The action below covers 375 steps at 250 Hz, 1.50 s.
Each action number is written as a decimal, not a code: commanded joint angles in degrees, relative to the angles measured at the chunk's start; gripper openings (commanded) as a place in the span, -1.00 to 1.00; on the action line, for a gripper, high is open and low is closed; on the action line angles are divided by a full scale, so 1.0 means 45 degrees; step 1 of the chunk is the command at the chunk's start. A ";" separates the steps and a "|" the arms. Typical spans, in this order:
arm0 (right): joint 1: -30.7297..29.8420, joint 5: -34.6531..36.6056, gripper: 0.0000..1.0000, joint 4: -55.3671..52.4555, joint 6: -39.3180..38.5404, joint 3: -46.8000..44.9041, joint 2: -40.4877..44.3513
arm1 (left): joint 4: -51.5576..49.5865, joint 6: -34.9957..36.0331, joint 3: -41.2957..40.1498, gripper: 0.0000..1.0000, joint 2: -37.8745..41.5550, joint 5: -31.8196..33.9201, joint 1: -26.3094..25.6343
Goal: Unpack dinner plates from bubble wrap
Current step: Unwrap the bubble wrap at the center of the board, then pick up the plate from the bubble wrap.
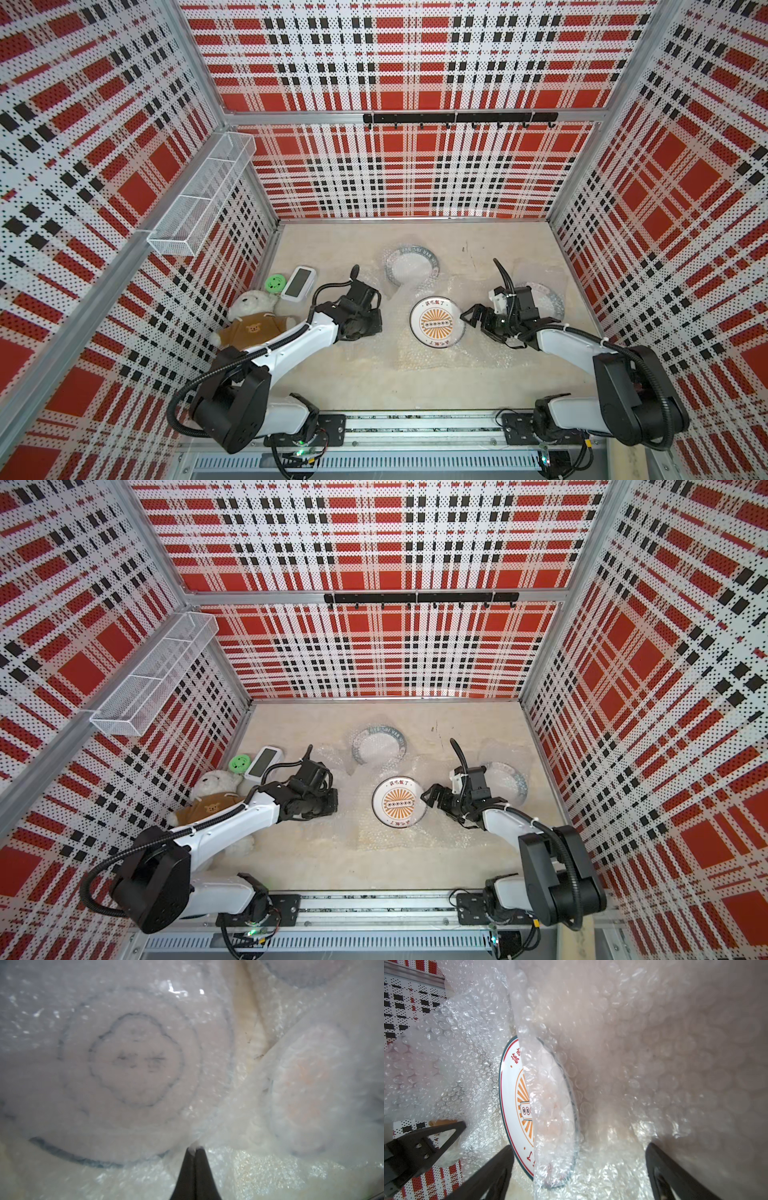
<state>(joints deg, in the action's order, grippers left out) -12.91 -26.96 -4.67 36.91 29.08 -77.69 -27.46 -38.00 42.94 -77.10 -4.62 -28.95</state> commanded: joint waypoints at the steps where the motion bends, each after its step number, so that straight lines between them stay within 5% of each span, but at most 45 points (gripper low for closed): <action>1: -0.0090 0.0246 1.00 -0.0182 0.0143 -0.0033 -0.0290 | 0.0839 -0.0349 -0.0004 -0.54 -0.0015 -0.0982 0.0774; 48: -0.0082 0.0416 1.00 -0.0493 0.0063 -0.0127 0.0041 | 0.0985 -0.0769 -0.0146 0.11 0.2473 -0.0503 0.1746; 85: -0.0081 0.0639 1.00 -0.0897 -0.0107 -0.0086 0.0491 | -0.0551 0.0669 0.1710 0.49 0.4034 0.0653 0.0027; 117: -0.0079 0.0775 1.00 -0.1336 -0.0301 0.0305 0.0673 | -0.0836 0.1112 0.2606 0.70 0.3034 -0.0286 -0.2090; 146: -0.0080 0.0701 1.00 -0.1461 -0.0394 0.0687 0.0761 | 0.0906 -0.0126 0.1767 0.82 0.1569 -0.0541 -0.3787; 174: -0.0060 0.0552 1.00 -0.1618 -0.0413 0.0944 0.0885 | 0.3816 -0.1800 0.0486 1.00 0.0031 -0.2091 -0.4022; 254: 0.0075 0.0526 1.00 -0.2147 -0.0526 0.0497 0.1745 | 0.7115 -0.3144 -0.0841 1.00 -0.2304 -0.3649 -0.1916; 375: 0.0090 0.0011 1.00 -0.1719 -0.0484 0.0454 0.1281 | 0.9267 -0.4110 -0.0786 -0.04 -0.4499 -0.4612 -0.1465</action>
<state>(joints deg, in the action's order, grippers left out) -12.73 -25.69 -14.33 35.33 31.35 -70.70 9.47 -53.93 39.51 -95.07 -23.55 -35.92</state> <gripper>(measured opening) 0.998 0.518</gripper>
